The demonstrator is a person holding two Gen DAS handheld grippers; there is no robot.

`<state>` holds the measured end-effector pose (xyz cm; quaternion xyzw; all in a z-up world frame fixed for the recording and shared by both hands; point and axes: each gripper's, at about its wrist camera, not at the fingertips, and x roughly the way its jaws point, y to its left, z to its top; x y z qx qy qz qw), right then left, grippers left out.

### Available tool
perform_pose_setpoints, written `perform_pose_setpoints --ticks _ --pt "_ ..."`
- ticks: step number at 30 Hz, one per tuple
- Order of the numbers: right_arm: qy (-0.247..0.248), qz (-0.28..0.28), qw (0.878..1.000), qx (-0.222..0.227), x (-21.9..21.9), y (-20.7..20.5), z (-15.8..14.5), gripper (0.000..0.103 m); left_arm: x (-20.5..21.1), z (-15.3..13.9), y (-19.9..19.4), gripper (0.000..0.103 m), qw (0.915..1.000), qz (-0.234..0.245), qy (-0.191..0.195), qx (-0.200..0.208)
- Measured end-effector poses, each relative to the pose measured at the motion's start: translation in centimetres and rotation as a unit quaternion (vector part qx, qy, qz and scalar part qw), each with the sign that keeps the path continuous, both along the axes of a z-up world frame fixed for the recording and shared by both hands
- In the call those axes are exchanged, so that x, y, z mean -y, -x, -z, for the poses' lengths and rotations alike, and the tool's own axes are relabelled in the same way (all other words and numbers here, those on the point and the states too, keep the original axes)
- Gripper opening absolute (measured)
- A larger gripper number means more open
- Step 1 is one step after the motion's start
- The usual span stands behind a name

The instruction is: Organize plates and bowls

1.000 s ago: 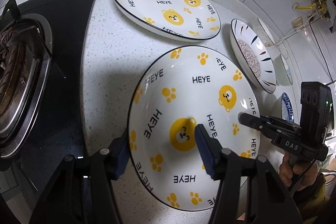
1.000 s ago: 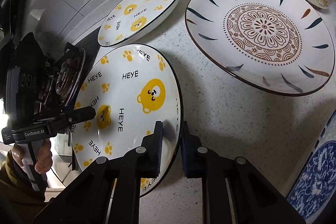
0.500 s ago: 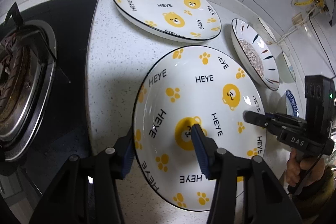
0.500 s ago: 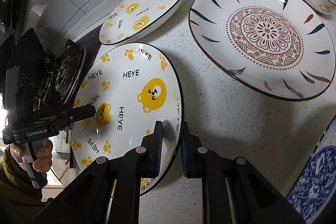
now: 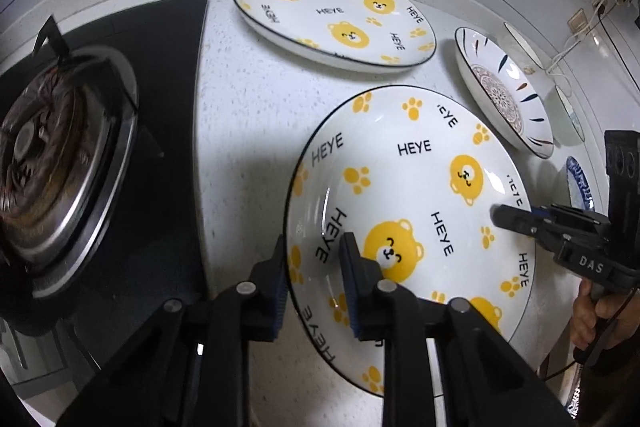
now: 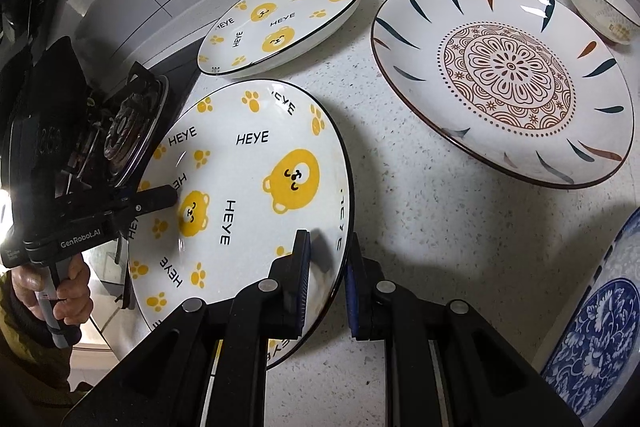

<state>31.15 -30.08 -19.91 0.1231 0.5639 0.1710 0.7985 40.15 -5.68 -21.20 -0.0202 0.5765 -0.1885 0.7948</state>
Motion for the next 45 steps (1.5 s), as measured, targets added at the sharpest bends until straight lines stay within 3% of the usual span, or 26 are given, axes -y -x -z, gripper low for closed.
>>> perform_pose_setpoints --ticks 15,20,33,45 --pt "-0.002 -0.035 0.999 0.022 -1.2 5.3 -2.8 0.014 -2.3 -2.7 6.5 0.017 0.9992 -0.012 0.038 -0.003" --pt "-0.002 -0.044 0.999 0.01 -2.0 7.1 -2.3 0.014 -2.8 -2.4 8.4 0.017 0.9993 -0.01 0.035 -0.012" --pt "-0.002 -0.046 0.999 -0.021 -3.0 7.5 -0.1 0.014 -4.0 0.1 9.1 0.017 0.9986 -0.012 0.033 -0.041" --pt "0.0 -0.046 0.999 -0.019 -3.2 7.6 -0.1 0.014 -3.9 0.1 9.0 0.018 0.9988 -0.003 0.031 -0.036"
